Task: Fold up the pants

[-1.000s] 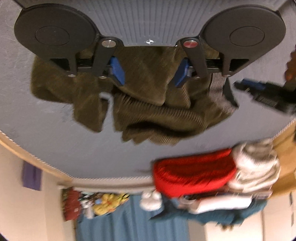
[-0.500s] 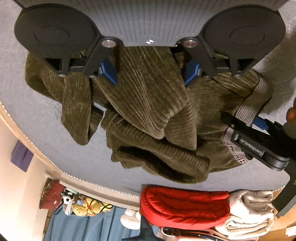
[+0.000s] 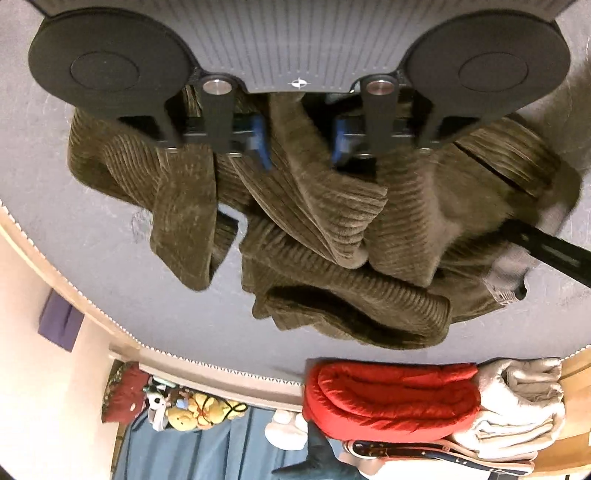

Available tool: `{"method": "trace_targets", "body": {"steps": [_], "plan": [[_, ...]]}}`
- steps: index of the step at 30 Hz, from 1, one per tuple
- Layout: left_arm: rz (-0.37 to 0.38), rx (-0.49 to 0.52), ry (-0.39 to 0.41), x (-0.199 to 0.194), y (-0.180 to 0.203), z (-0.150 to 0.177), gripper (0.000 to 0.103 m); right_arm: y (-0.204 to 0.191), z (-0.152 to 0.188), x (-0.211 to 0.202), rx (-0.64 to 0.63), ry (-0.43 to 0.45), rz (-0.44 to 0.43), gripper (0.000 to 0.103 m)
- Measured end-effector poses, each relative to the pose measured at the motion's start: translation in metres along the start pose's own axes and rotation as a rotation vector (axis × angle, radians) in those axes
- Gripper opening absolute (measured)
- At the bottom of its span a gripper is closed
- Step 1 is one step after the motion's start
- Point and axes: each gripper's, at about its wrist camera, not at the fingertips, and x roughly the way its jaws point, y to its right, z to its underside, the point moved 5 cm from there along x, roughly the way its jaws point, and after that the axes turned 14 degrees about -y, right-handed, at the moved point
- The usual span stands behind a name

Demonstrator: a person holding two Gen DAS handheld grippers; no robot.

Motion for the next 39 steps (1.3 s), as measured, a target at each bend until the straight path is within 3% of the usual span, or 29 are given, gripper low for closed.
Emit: {"method": "trace_targets", "body": {"steps": [8, 14, 18, 20, 25, 27, 30, 32, 35, 37, 39], "plan": [[0.057, -0.02, 0.054, -0.062, -0.04, 0.02, 0.012, -0.005, 0.009, -0.029, -0.067, 0.067, -0.02, 0.013], [0.072, -0.062, 0.07, -0.098, -0.091, 0.039, 0.01, 0.014, 0.013, -0.068, -0.106, 0.137, -0.083, 0.011], [0.128, -0.18, 0.06, -0.123, -0.136, 0.054, 0.01, 0.025, 0.022, -0.086, -0.243, 0.161, -0.089, 0.011], [0.129, -0.224, 0.051, -0.128, -0.154, 0.059, 0.01, 0.029, 0.029, -0.083, -0.305, 0.126, -0.095, 0.011], [0.091, -0.292, -0.11, -0.101, -0.174, 0.072, 0.016, 0.014, 0.053, -0.059, -0.435, -0.038, -0.134, 0.012], [0.037, -0.256, -0.127, -0.098, -0.168, 0.069, 0.028, 0.005, 0.059, -0.055, -0.481, -0.056, -0.109, 0.012], [-0.047, -0.19, -0.052, -0.118, -0.158, 0.058, 0.039, 0.001, 0.053, -0.06, -0.486, -0.027, -0.095, 0.018], [-0.064, -0.156, -0.003, -0.134, -0.152, 0.052, 0.045, 0.002, 0.05, -0.066, -0.466, 0.0, -0.092, 0.041], [-0.022, -0.054, 0.036, -0.151, -0.137, 0.05, 0.05, 0.0, 0.047, -0.071, -0.462, 0.034, -0.082, 0.048], [0.031, 0.066, 0.002, -0.148, -0.12, 0.06, 0.059, -0.008, 0.049, -0.069, -0.489, 0.039, -0.085, 0.049], [0.051, 0.162, -0.046, -0.138, -0.104, 0.071, 0.059, -0.018, 0.052, -0.066, -0.53, 0.037, -0.075, 0.052]]}}
